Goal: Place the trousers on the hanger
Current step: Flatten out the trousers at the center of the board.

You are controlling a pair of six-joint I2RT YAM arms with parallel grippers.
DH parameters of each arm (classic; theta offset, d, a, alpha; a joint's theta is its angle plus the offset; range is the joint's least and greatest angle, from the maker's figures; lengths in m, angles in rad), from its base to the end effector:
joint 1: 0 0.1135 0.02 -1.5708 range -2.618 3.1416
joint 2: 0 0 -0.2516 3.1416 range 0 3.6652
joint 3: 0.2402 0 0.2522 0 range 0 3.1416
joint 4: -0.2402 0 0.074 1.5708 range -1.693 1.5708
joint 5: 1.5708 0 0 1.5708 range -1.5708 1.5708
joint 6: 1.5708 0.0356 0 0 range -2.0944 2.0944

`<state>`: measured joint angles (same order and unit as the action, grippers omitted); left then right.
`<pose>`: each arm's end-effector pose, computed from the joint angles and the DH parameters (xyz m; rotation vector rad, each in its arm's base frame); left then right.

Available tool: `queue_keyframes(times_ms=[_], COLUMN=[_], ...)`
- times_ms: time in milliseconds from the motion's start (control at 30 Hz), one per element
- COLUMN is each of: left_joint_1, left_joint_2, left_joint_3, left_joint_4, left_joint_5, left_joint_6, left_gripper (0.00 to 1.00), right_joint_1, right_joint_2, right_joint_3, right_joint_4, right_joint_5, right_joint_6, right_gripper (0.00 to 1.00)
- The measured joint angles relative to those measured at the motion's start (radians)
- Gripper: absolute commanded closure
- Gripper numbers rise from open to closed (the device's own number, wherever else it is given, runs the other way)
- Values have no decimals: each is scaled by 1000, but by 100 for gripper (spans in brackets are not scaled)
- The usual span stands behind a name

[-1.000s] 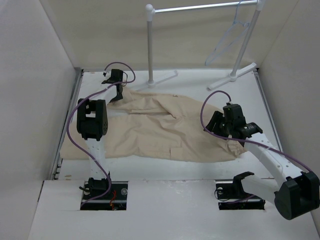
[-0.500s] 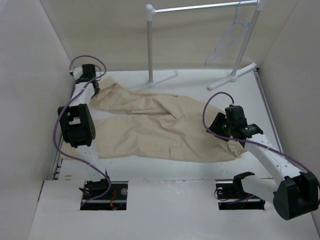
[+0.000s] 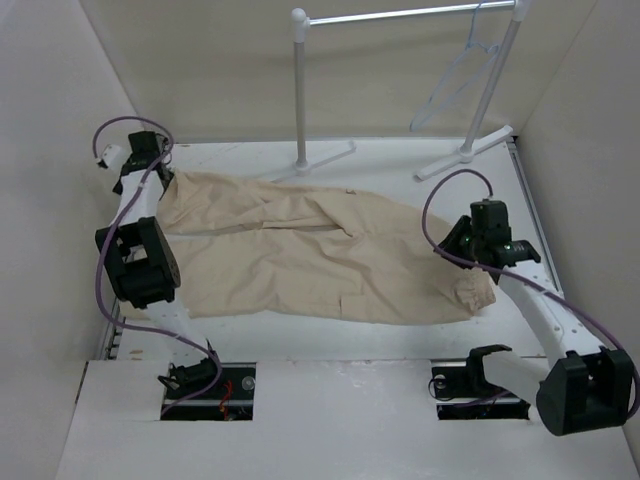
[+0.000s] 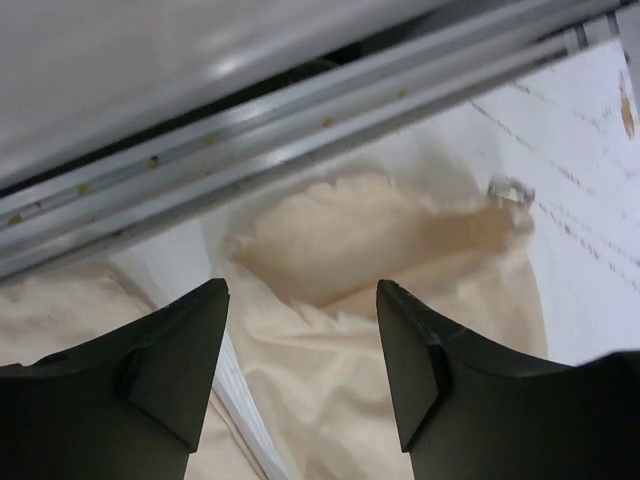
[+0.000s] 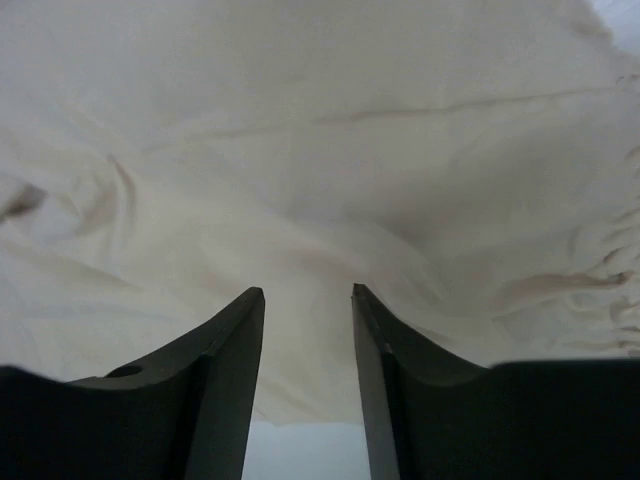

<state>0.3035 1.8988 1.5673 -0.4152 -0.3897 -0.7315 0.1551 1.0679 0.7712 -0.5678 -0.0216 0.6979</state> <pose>0.4070 0.1416 0.2561 -1.2826 1.8607 0.2252 0.2189 0.0350 0.2363 0.6547 2.3893 0.4021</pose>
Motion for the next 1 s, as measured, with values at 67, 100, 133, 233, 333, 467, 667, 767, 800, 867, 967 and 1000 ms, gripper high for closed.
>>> queue_keyframes(times_ms=[67,100,133,233,333,467,667,767,800,867,967,1000], left_joint_1=[-72,-121,-175,-421,-707,-1014,-1138,-1120,-1111,-1089,-1061,-1052], left_joint_2=[-29,-49,-68,-108,-90,-20,5,-14,-24,-50,-138,-163], left_joint_3=[-27,-42,-54,-77,-77,-72,-135,-249,-292,-386,-476,-509], left_joint_4=[5,9,14,52,96,119,137,146,143,136,141,136], left_joint_5=[-29,-39,-43,-39,11,159,327,336,335,323,301,288], left_joint_6=[2,6,10,16,23,61,118,129,129,128,130,130], left_gripper=[47,48,48,47,44,42,47,49,50,51,52,52], right_joint_1=[-43,-68,-93,-165,-224,-289,-332,-332,-332,-332,-332,-333], right_joint_2=[22,37,55,119,176,241,355,394,403,421,439,442], right_joint_3=[49,79,111,202,248,246,214,176,166,150,135,130], right_joint_4=[-4,-5,-7,-3,5,-10,-13,-16,-17,-15,0,13], right_joint_5=[11,18,25,58,130,235,272,240,224,186,120,95], right_joint_6=[-5,-5,-3,-6,-10,-21,-8,14,19,34,59,70], right_gripper=[89,91,91,69,43,32,34,36,37,40,72,81])
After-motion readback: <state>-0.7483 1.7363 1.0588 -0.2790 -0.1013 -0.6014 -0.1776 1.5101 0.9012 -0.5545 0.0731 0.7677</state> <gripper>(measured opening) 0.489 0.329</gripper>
